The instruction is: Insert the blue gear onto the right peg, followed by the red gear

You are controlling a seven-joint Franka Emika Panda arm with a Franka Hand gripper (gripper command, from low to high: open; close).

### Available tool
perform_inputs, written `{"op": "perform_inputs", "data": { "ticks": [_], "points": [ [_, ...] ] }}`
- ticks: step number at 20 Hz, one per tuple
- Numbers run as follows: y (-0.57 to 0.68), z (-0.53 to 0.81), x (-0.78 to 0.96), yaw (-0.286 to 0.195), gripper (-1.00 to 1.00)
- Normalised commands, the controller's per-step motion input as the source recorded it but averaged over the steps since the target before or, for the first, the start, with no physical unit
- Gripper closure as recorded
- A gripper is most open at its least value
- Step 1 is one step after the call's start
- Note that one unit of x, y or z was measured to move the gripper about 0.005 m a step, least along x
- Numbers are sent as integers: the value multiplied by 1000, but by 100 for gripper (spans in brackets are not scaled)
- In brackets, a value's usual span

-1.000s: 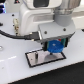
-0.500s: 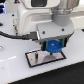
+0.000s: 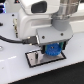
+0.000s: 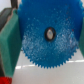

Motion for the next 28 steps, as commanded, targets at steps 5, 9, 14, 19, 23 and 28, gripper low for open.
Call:
{"op": "perform_inputs", "data": {
  "ticks": [5, 9, 14, 19, 23, 28],
  "points": [
    [46, -209, 161, 0, 100],
    [40, -85, 54, 0, 100],
    [186, 321, -43, 0, -100],
    [179, 623, -202, 0, -100],
    [148, 106, -45, 0, -100],
    [361, 124, -433, 0, -100]
  ]
}}
